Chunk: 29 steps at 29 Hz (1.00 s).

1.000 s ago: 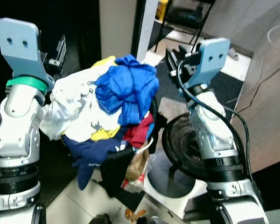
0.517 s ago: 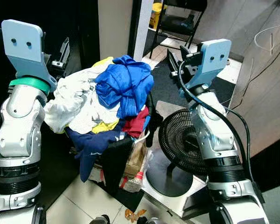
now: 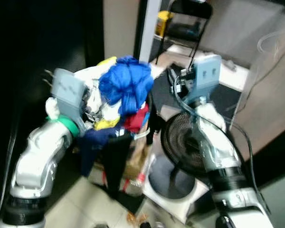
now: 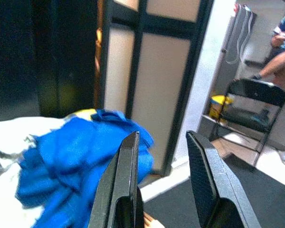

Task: Clothes washing

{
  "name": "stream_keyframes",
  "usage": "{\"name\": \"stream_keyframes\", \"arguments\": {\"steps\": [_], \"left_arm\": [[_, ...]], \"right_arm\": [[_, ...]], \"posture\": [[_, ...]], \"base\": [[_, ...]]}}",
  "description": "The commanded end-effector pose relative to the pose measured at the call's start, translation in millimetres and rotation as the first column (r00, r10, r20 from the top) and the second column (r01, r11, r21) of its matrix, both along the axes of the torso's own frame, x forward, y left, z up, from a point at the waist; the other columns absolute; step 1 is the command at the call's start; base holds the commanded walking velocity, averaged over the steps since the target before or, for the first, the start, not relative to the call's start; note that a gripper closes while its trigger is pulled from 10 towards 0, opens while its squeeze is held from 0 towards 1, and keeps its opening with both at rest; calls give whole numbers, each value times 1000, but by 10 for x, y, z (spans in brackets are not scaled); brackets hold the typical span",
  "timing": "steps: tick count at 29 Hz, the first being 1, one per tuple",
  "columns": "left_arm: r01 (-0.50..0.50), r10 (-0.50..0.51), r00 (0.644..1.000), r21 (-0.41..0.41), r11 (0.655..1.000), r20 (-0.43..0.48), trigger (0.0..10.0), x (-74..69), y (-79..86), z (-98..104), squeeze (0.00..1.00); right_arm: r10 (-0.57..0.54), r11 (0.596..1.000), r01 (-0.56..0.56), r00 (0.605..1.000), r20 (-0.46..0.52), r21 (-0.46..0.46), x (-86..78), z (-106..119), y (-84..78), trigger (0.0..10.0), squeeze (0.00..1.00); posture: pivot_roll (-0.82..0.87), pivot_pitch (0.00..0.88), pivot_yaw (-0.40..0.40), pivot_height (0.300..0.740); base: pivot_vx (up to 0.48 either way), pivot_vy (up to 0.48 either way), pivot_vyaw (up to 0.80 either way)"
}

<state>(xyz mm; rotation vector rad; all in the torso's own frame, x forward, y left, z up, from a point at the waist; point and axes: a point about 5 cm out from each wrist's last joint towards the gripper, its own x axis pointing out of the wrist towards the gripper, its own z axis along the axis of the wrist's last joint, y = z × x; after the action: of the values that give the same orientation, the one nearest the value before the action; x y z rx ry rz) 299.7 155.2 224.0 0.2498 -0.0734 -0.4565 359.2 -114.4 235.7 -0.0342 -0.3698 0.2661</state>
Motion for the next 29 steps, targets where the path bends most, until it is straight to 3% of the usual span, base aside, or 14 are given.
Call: {"name": "stream_keyframes", "arguments": {"steps": [1,4,9,25,29], "left_arm": [[45,-42,998,58,997,-49,10000,-47,-110,-71,0],[23,-19,997,60,998,-73,10000,15,-177,-92,0],[-54,54,999,7,999,5,10000,157,-143,71,0],[-152,159,979,-67,986,126,10000,198,7,320,0],[-200,206,968,-55,978,141,10000,229,54,326,0]], "right_arm": [[-25,1000,24,999,-35,-14,20,-91,-51,10000,0],[-37,999,36,998,-42,-13,34,-103,-69,10000,0],[-40,999,40,999,-35,-4,29,-93,-81,10000,0],[-32,999,32,999,-24,9,34,-98,-55,10000,0],[-30,1000,30,999,-24,9,35,-98,-53,10000,0]], "posture": [[84,61,-52,740],[84,61,-49,740],[80,60,-46,740],[82,61,-47,740],[81,62,-48,740]], "base": [[0,0,0],[0,0,0],[0,0,0],[0,0,0],[422,0,0]]}}
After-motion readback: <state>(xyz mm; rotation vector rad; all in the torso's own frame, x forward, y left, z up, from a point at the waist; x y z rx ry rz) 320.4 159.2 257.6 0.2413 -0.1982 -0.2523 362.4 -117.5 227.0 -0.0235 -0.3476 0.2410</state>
